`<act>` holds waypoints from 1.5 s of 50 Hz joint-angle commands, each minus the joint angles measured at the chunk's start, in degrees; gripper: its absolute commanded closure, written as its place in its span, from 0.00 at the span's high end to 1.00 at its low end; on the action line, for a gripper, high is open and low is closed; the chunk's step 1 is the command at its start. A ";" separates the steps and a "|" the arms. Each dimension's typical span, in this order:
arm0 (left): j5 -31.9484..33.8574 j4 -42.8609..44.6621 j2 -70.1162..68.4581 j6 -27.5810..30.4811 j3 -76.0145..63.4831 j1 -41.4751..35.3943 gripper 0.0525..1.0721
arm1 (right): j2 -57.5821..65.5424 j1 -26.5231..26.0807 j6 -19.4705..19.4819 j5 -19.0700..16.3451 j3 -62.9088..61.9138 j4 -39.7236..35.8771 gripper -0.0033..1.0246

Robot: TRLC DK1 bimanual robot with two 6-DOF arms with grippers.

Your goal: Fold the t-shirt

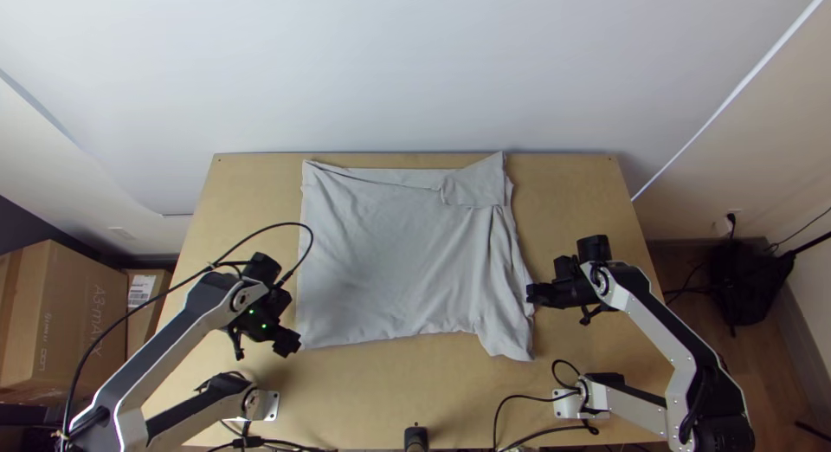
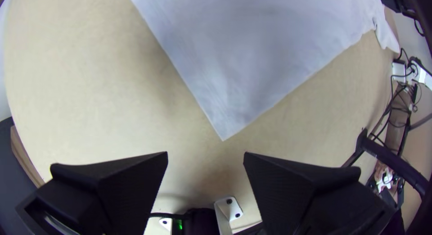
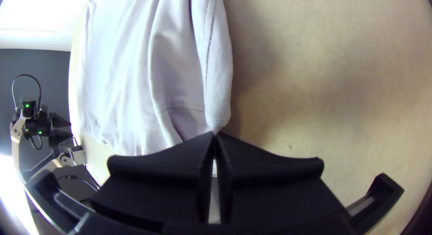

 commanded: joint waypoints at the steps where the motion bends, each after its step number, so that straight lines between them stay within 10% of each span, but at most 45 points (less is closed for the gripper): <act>1: -0.25 -0.32 3.50 -1.68 -1.08 -1.36 0.80 | -1.41 0.42 1.25 0.03 -1.68 -0.49 0.03; 32: -1.05 5.05 16.77 -6.07 -0.11 -8.22 0.79 | -2.29 -0.02 1.25 0.03 -1.77 -0.49 0.03; 41: -1.57 6.01 16.24 -6.77 0.06 -8.22 0.48 | -2.37 -0.10 1.25 0.03 -1.86 -0.49 0.03; 48: -1.66 10.41 12.11 -5.81 -0.64 -8.48 0.02 | -2.37 0.07 1.34 0.03 -1.86 -0.49 0.03; 75: -2.10 17.09 5.34 -8.53 3.23 -5.76 0.03 | -3.52 -2.13 1.87 0.03 2.19 -0.32 0.03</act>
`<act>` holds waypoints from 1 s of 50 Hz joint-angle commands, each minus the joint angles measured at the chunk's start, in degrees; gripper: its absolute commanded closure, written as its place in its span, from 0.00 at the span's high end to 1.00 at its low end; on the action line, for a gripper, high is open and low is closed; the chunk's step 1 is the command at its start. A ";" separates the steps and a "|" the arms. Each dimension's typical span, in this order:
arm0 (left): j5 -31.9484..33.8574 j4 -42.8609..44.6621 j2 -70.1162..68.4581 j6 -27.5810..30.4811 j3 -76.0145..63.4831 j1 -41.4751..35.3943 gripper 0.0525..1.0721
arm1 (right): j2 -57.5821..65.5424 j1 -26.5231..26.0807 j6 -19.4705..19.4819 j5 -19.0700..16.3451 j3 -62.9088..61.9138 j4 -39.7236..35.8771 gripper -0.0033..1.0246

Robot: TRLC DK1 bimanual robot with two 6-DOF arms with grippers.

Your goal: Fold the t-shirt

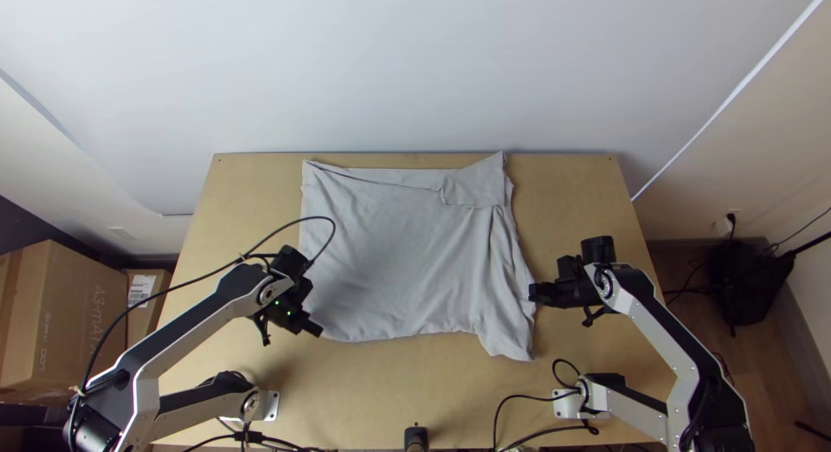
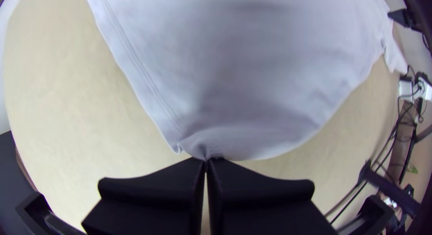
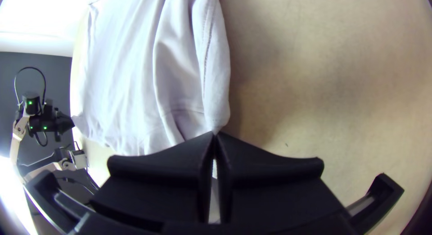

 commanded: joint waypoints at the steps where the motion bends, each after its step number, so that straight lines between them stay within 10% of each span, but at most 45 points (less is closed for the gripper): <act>1: -0.83 3.74 -2.90 -1.54 2.00 1.70 0.03 | -1.22 -1.14 1.15 0.03 2.47 -0.36 0.03; 50: -12.61 30.19 -7.91 -7.95 33.38 18.40 0.03 | -10.80 2.90 1.59 19.01 31.48 22.58 0.03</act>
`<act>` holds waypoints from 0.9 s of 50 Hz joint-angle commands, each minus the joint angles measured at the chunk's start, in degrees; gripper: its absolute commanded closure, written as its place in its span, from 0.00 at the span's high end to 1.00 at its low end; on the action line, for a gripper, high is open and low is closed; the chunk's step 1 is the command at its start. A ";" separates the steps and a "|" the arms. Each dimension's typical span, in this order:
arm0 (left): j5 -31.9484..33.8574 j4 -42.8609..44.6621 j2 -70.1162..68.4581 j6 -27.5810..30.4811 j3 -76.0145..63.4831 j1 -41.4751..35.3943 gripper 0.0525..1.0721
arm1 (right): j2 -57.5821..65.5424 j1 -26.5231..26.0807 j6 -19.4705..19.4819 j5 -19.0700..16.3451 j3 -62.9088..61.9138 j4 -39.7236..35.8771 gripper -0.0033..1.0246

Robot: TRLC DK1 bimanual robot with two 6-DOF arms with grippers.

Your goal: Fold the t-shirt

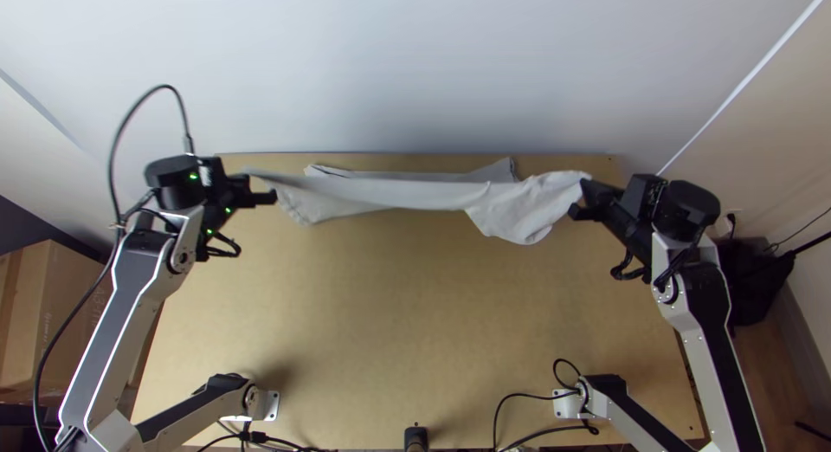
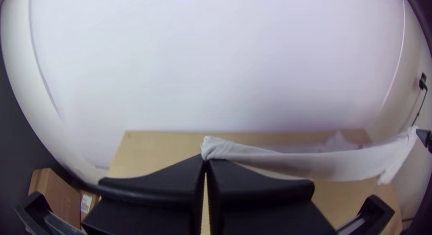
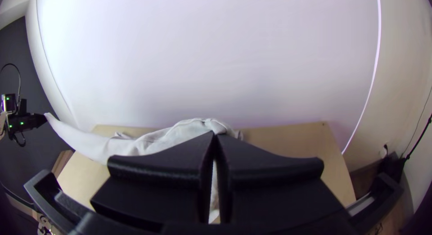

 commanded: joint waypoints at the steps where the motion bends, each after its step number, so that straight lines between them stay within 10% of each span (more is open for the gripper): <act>1: -0.79 5.74 -1.31 -1.00 4.05 3.12 0.03 | 3.06 0.01 -1.26 2.93 6.35 4.51 0.03; 23: -2.19 10.14 7.48 0.84 31.30 8.31 0.03 | 13.52 0.19 -2.23 9.08 36.05 13.82 0.03; 45: -3.16 11.19 -3.42 1.37 40.09 8.92 0.02 | -1.95 2.91 -1.43 8.99 38.43 15.41 0.03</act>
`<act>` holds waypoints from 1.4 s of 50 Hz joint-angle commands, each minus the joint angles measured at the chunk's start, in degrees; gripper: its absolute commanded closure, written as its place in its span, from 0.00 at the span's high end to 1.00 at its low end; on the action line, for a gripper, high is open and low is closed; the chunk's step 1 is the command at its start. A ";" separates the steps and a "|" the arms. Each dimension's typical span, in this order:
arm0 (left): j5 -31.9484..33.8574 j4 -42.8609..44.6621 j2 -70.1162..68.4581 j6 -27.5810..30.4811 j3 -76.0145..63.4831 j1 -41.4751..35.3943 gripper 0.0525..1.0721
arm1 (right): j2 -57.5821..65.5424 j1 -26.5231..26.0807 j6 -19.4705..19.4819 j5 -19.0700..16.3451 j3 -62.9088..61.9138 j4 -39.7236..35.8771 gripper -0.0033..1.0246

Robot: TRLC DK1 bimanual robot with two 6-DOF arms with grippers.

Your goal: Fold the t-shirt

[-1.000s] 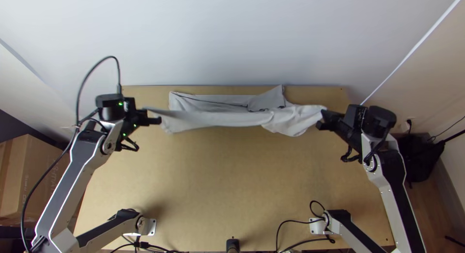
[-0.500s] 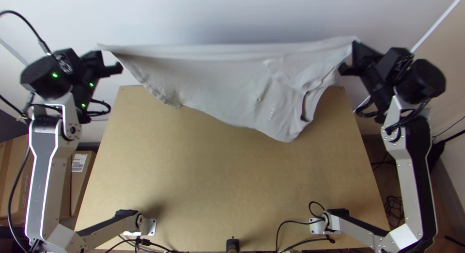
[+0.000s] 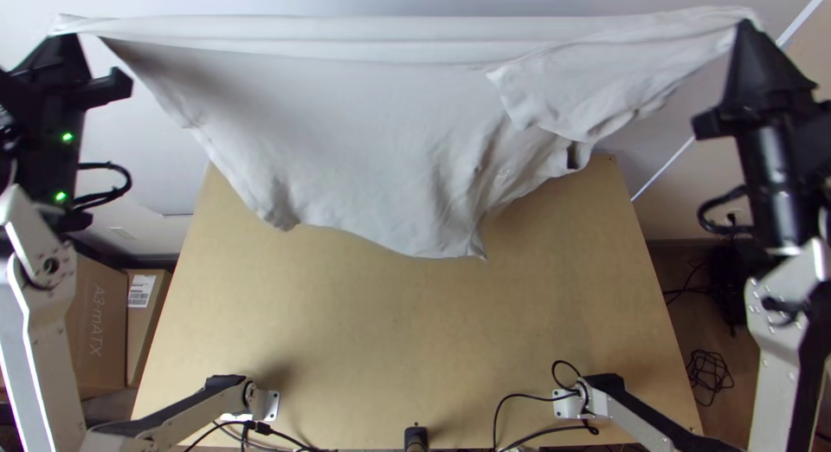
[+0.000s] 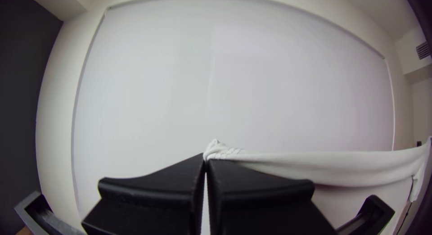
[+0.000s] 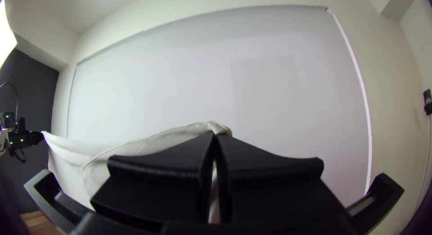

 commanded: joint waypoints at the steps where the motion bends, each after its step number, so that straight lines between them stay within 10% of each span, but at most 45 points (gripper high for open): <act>1: -2.50 2.27 -6.72 0.45 2.62 1.25 0.02 | -7.09 -0.47 0.99 2.67 0.96 2.09 0.03; 36: -1.98 -5.81 -32.56 -1.48 -24.18 -0.07 0.02 | -23.18 -0.39 9.87 0.21 -12.92 -13.55 0.02; 55: 3.30 3.42 -36.34 -5.00 -65.67 0.11 0.02 | -29.50 4.62 16.73 0.21 -59.24 0.16 0.02; 70: 5.76 16.77 -20.00 -5.00 -72.79 1.34 0.02 | -10.87 1.90 17.78 0.30 -65.39 14.40 0.02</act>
